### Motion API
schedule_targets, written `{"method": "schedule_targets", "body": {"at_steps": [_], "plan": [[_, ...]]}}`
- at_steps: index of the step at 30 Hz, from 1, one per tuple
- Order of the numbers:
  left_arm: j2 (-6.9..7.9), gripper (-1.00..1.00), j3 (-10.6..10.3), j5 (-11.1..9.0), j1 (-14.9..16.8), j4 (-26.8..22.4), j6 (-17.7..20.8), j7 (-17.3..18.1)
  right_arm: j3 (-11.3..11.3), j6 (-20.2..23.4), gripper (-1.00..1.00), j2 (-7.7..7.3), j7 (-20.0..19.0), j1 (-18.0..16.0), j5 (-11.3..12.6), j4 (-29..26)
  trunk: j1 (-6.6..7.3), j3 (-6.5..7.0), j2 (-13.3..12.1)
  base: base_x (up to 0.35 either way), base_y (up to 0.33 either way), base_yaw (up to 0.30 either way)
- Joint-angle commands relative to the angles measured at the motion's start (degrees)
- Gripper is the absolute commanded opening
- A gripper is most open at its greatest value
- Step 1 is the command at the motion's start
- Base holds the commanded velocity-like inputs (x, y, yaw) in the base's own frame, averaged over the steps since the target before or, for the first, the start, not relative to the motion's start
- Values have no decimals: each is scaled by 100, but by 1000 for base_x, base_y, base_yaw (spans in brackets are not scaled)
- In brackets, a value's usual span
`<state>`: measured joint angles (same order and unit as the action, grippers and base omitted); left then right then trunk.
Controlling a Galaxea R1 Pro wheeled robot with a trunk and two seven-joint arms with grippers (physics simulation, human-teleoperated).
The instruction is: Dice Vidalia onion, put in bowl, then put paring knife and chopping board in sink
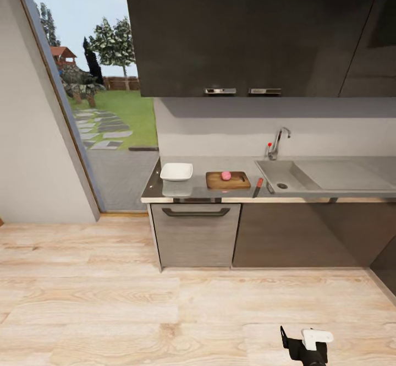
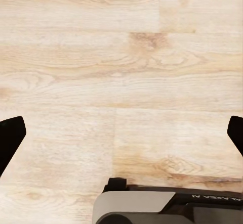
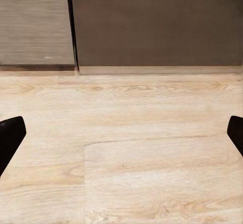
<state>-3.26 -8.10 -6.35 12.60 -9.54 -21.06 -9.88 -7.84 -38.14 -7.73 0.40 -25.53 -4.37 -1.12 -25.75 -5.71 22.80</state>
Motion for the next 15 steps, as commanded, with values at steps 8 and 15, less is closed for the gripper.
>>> {"method": "schedule_targets", "body": {"at_steps": [8,15], "plan": [[1,100,-51,-59,5,5,-27,-23,-40,-2,100,6,7,-4,-46,12,-4,15,12,0,0,0],[1,100,-51,-59,5,5,-28,-23,-35,313,100,54,-7,-4,-46,8,-4,17,12,0,0,0]]}}
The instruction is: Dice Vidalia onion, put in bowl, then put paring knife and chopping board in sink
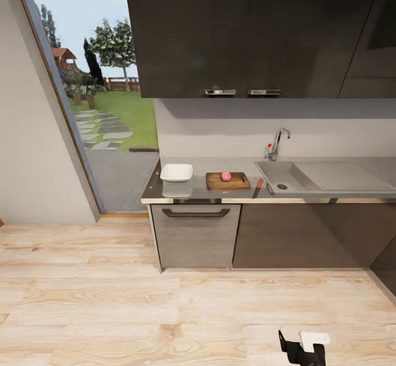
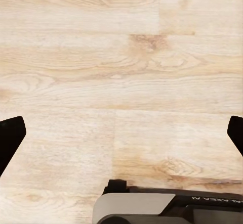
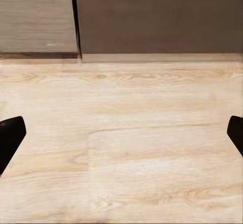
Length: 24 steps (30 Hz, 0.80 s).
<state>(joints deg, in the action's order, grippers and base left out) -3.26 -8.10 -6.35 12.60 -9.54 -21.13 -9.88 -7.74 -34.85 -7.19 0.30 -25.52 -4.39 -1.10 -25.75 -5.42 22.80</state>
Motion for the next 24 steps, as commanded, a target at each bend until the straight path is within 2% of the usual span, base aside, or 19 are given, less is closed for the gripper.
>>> {"method": "schedule_targets", "body": {"at_steps": [1,6,14,19,24], "plan": [[1,100,-51,-60,5,5,-22,-23,-45,15,100,14,0,-6,-45,4,-3,-12,12,0,0,0],[1,100,-51,-60,3,5,-17,-23,-44,115,100,199,-3,-8,-45,3,-3,-12,12,0,0,0],[-7,100,-51,-60,4,5,-15,-23,-44,143,100,633,-11,-6,-45,4,-3,-12,12,0,0,0],[-8,100,-51,-60,5,5,-14,-23,-47,145,100,726,-5,-6,-45,4,-3,-12,12,0,0,0],[-8,100,-51,-60,2,5,-14,-23,-51,145,100,735,-4,-6,-52,4,-3,-12,12,0,0,0]]}}
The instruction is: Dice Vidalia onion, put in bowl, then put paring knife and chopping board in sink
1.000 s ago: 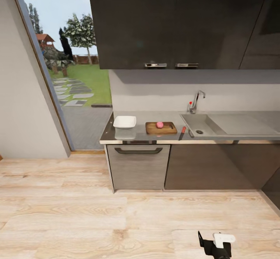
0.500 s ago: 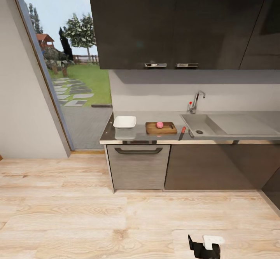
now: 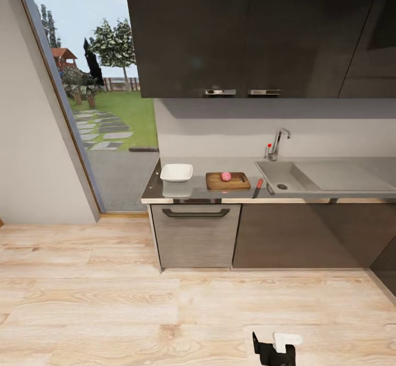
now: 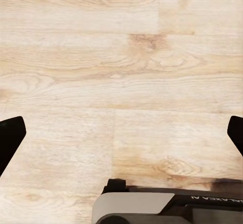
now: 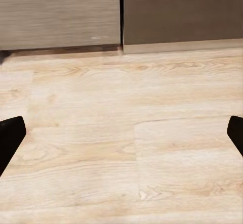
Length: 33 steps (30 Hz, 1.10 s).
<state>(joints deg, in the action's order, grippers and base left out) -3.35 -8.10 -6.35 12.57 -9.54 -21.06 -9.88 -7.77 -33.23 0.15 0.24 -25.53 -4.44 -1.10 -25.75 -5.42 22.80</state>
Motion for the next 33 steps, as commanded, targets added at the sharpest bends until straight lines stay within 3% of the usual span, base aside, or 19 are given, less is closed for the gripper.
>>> {"method": "schedule_targets", "body": {"at_steps": [1,21,33], "plan": [[1,100,-51,-60,6,5,-21,-23,-45,-17,100,2,3,-5,-47,4,-3,-12,12,0,0,0],[6,100,-53,-61,6,6,-26,-19,-40,-15,100,18,1,-5,-42,6,-3,-12,12,0,0,0],[2,100,-51,-53,8,-4,-30,-21,-40,7,100,183,-7,-6,-39,5,-3,-12,12,0,-20,0]]}}
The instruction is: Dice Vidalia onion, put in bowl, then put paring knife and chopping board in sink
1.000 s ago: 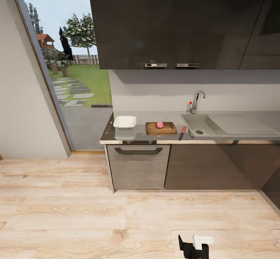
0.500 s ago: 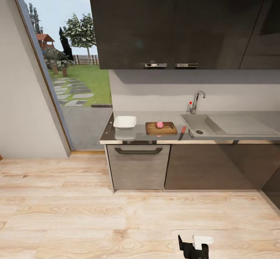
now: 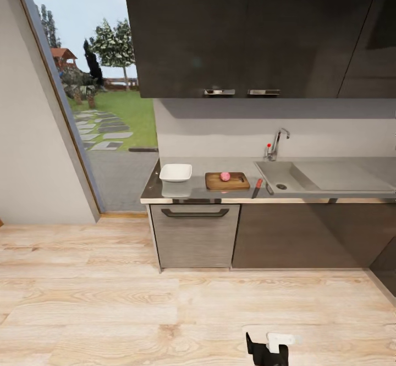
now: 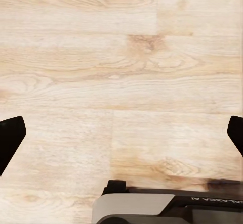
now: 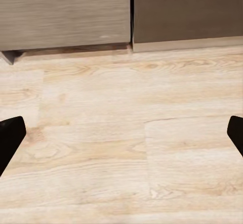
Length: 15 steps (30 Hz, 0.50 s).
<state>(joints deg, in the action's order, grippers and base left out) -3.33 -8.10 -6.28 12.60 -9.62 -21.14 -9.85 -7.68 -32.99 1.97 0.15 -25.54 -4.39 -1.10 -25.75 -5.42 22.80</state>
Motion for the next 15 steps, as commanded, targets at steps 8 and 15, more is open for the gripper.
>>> {"method": "schedule_targets", "body": {"at_steps": [8,15], "plan": [[1,100,-51,-58,3,4,-22,-26,-49,-16,100,57,-13,-4,-44,4,-3,-12,12,0,-261,0],[5,100,-45,-64,5,4,-22,-26,-54,-29,100,47,-23,-4,-60,-26,-3,-12,12,0,-305,0]]}}
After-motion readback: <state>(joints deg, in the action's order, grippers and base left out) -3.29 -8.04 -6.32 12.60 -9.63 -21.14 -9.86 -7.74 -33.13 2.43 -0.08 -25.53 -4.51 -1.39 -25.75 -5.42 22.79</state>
